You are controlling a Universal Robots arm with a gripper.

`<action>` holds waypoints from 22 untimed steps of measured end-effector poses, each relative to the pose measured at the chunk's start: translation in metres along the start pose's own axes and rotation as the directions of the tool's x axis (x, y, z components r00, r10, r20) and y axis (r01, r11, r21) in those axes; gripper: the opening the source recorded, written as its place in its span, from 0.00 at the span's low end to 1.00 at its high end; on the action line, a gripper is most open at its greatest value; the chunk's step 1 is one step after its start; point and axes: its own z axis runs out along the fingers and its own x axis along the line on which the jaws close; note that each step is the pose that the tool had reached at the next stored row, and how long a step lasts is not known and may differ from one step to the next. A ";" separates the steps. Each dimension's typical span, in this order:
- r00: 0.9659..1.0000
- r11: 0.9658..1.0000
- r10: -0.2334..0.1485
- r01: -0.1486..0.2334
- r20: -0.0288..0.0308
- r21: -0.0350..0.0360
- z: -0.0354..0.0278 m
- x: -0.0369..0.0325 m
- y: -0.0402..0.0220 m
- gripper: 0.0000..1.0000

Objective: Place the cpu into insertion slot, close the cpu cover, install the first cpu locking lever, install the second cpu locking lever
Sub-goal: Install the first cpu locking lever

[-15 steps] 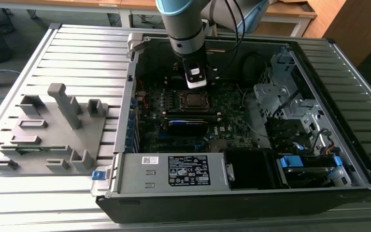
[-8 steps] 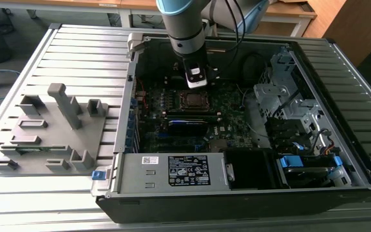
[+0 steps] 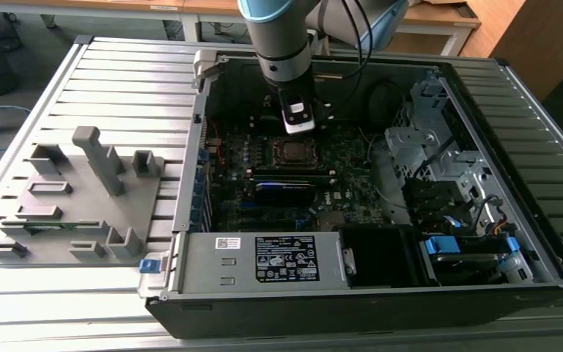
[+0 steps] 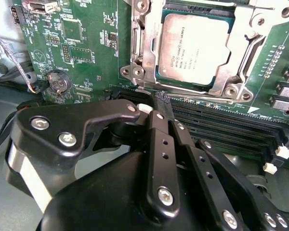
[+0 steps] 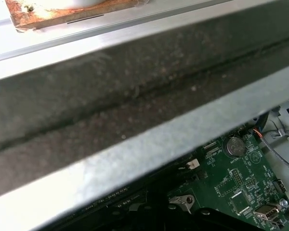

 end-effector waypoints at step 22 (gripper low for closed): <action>1.000 1.000 -0.001 0.001 0.003 0.003 -0.0005 -0.0006 -0.0004 0.11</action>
